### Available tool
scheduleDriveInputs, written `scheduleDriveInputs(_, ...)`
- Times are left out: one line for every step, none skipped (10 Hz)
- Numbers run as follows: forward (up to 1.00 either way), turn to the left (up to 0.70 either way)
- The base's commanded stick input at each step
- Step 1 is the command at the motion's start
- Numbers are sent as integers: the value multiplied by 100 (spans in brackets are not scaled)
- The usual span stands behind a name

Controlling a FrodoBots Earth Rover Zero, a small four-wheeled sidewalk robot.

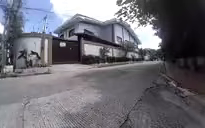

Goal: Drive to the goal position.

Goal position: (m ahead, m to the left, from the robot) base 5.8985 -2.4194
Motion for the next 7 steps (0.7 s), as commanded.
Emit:
scheduleDriveInputs(70,-35)
scheduleDriveInputs(70,-35)
scheduleDriveInputs(70,-35)
scheduleDriveInputs(70,-35)
scheduleDriveInputs(70,-35)
scheduleDriveInputs(70,-35)
scheduleDriveInputs(70,-35)
